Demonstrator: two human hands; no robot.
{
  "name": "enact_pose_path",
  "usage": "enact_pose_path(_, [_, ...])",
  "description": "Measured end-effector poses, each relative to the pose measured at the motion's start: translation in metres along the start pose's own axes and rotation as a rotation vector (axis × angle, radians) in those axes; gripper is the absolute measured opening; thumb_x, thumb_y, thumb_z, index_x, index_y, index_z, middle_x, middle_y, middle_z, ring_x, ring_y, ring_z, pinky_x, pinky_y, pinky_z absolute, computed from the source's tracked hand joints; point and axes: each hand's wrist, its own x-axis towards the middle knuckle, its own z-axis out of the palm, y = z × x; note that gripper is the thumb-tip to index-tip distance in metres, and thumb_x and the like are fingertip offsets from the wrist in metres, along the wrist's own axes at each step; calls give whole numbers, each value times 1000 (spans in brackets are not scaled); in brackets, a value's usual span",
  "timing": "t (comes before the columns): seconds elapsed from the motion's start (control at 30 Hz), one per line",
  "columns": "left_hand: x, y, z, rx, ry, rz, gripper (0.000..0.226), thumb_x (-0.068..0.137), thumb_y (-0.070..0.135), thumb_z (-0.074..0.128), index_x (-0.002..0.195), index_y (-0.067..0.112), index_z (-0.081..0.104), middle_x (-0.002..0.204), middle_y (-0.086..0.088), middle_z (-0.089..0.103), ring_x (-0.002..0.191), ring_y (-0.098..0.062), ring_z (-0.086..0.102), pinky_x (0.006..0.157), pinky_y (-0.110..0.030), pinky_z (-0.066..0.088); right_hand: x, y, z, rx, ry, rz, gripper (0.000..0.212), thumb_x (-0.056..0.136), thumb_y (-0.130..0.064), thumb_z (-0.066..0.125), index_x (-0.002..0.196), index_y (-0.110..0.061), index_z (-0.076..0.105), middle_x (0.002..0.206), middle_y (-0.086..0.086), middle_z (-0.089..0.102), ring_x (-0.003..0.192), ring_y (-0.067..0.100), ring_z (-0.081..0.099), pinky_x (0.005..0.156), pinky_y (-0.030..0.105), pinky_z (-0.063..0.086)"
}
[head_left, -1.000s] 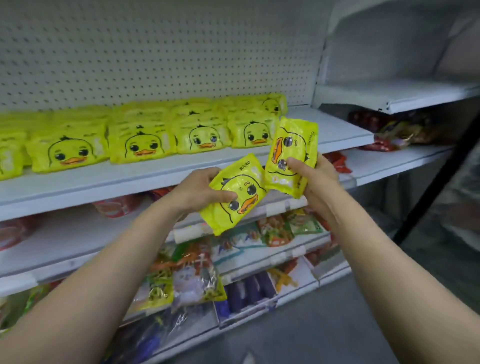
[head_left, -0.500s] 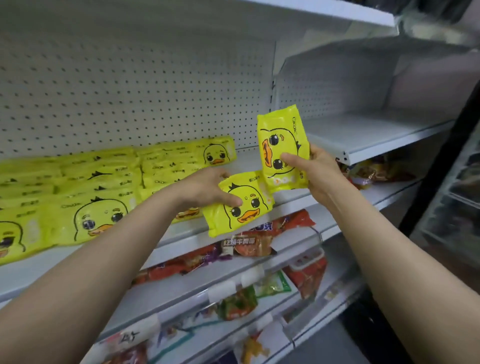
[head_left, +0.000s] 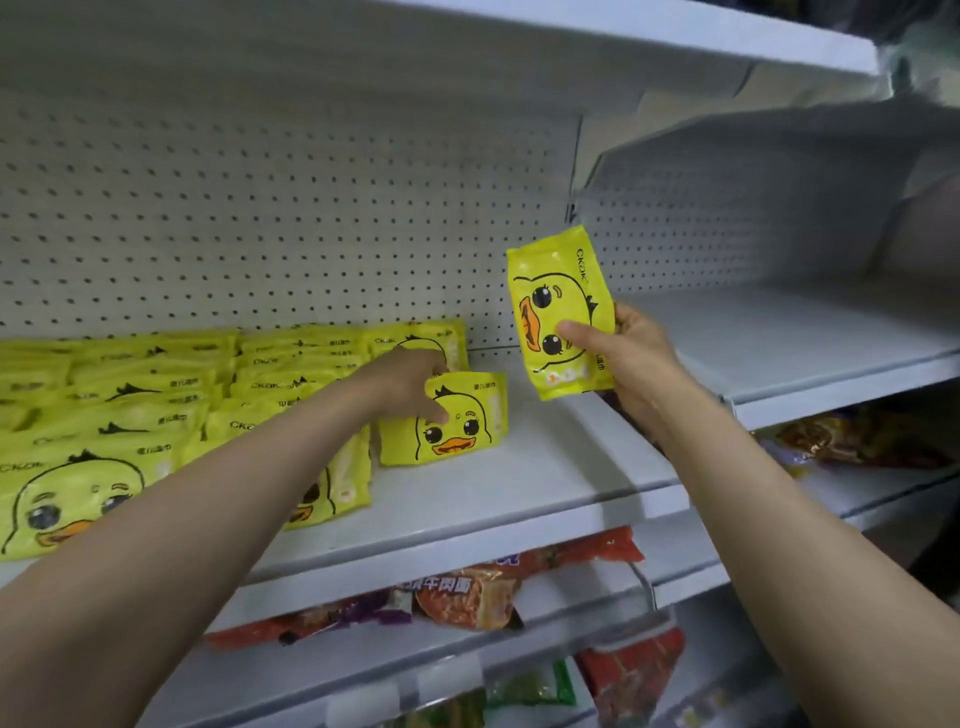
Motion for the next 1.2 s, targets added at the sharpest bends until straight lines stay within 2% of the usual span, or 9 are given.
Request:
enact_pose_path(0.07, [17, -6, -1, 7, 35, -25, 54, 70, 31, 81, 117, 27, 54, 109, -2, 61, 102, -21, 52, 72, -28, 40, 15, 2, -3, 2, -29, -5, 43, 75, -9, 81, 116, -9, 66, 104, 8, 75, 94, 29, 73, 81, 52, 59])
enact_pose_path(0.13, [32, -11, -1, 19, 44, -54, 54, 71, 28, 81, 118, 26, 56, 102, 1, 60, 93, -18, 51, 70, -25, 37, 30, 8, -4, 5, -72, -1, 42, 76, -10, 82, 115, -10, 66, 104, 8, 75, 95, 30, 72, 82, 52, 59])
enact_pose_path(0.3, [63, -27, 0, 40, 114, -145, 70, 72, 29, 80, 135, 24, 50, 137, 2, 53, 121, -19, 50, 93, -27, 41, 60, 24, -7, 5, -165, 12, 44, 76, -10, 81, 117, -9, 66, 107, 9, 74, 97, 32, 72, 86, 59, 55])
enact_pose_path(0.4, [75, -32, 0, 41, 121, -164, 70, 74, 29, 80, 136, 21, 49, 136, -2, 53, 123, -22, 49, 96, -29, 40, 68, 30, -9, -2, -176, -3, 43, 77, -8, 80, 118, -8, 65, 106, 8, 75, 95, 30, 72, 84, 55, 57])
enact_pose_path(0.53, [85, -38, -1, 54, 178, -168, 60, 71, 27, 80, 126, 22, 56, 128, -3, 59, 115, -24, 54, 93, -38, 46, 78, 35, -12, 6, -196, -5, 43, 78, -6, 79, 118, -8, 65, 107, 9, 74, 97, 31, 72, 85, 53, 57])
enact_pose_path(0.67, [94, -42, 0, 135, 231, -181, 61, 77, 26, 74, 133, 27, 50, 136, -4, 51, 125, -27, 46, 98, -42, 44, 87, 37, -14, 5, -203, -7, 43, 77, -7, 80, 117, -8, 65, 107, 9, 75, 96, 31, 72, 83, 53, 58])
enact_pose_path(0.9, [98, -46, 5, 189, 261, -182, 62, 78, 27, 75, 134, 28, 49, 132, -5, 53, 124, -26, 45, 99, -43, 41, 93, 42, -8, -60, -214, -14, 40, 77, -6, 80, 114, -11, 66, 102, 6, 75, 91, 27, 73, 72, 38, 60])
enact_pose_path(1.0, [91, -47, 4, 134, 278, -194, 66, 79, 27, 75, 137, 27, 44, 130, -8, 50, 124, -29, 44, 97, -41, 42, 101, 41, -2, -187, -244, -20, 42, 74, -6, 83, 111, -11, 65, 101, 5, 75, 86, 22, 73, 64, 31, 59])
enact_pose_path(1.2, [47, -52, -15, 38, 321, -225, 67, 89, 41, 63, 147, 27, 32, 142, -11, 43, 132, -30, 39, 105, -43, 38, 128, 38, 29, -697, -418, -136, 36, 64, -17, 89, 91, -24, 66, 92, -2, 73, 86, 19, 71, 76, 37, 59])
